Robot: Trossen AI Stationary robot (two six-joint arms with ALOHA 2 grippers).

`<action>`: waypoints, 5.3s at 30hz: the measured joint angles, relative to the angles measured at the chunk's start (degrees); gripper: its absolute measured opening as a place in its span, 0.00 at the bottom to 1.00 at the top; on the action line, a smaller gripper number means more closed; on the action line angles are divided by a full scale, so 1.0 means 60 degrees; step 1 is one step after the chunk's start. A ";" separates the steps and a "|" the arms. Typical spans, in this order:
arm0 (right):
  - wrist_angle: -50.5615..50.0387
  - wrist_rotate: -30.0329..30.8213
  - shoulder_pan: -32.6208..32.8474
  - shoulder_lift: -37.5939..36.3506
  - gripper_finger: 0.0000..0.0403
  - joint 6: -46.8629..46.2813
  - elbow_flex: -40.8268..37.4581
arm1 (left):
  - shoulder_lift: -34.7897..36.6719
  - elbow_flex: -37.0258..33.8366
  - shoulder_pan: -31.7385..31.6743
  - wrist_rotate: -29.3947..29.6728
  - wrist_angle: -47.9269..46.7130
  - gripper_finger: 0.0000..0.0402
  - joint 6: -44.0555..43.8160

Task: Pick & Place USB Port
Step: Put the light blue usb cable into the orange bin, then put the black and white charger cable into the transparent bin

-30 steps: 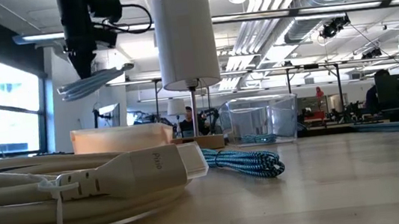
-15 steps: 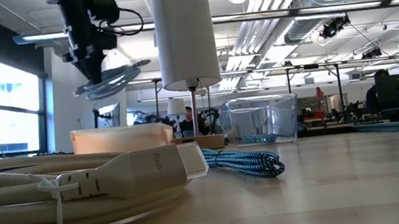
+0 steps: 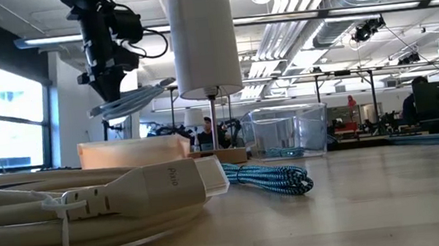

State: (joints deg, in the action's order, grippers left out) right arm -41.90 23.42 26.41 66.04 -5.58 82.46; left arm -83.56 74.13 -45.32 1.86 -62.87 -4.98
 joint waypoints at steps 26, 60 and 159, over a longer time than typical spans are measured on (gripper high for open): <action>0.0529 -0.0470 0.0000 -0.0026 0.32 0.0101 -0.0149 | -0.0001 0.0001 -0.0004 -0.0248 0.0374 0.26 0.1612; 0.0629 0.0106 -0.0033 -0.0026 0.32 0.1478 -0.0142 | 0.3937 0.0015 0.4949 -0.0928 -0.3845 0.32 0.4670; 0.2263 -0.1809 0.1555 0.0812 0.32 0.0487 -0.0146 | -0.1619 -0.3442 1.5992 -0.0034 0.2034 0.32 -0.1715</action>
State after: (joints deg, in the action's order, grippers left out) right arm -28.32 12.57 35.75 70.91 -2.66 81.58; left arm -93.28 53.47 50.63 1.66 -50.67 -15.27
